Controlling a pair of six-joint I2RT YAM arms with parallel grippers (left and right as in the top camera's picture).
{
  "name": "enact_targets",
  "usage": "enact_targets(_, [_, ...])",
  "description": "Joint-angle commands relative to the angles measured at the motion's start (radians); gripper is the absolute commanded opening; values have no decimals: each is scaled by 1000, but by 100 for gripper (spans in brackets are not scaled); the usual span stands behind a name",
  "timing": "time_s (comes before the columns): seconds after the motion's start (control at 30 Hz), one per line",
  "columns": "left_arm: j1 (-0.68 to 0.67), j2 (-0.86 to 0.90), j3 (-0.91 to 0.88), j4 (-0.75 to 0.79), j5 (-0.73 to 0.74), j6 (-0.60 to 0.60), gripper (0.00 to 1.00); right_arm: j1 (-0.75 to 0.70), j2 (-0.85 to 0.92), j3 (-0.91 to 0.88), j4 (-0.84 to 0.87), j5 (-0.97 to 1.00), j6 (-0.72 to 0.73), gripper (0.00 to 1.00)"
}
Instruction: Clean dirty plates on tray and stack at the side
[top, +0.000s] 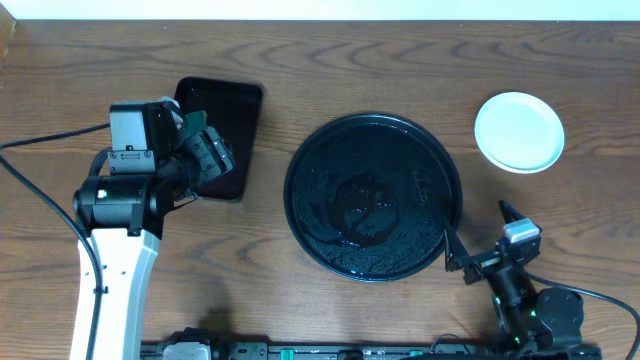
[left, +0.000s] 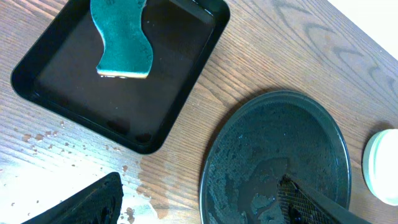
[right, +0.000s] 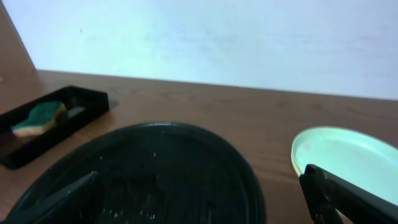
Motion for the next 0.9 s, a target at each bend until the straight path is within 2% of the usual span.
enact_targets(0.0, [-1,3,-4,-2,1,6,80,6,-9,-50,55,-14,-15,99])
enact_targets(0.3, [-1,3,-4,-2,1,6,80,6,-9,-152,185,-21,-15,99])
enact_targets(0.5, [-1,3,-4,-2,1,6,80,-14,-9,-152,198,-18,-19,99])
enact_targets(0.73, [-1,3,-4,-2,1,6,80,-19,-9,-152,388,-29,-19,99])
enact_targets(0.87, [-1,3,-4,-2,1,6,80,-19,-9,-153,420,-29,-66,99])
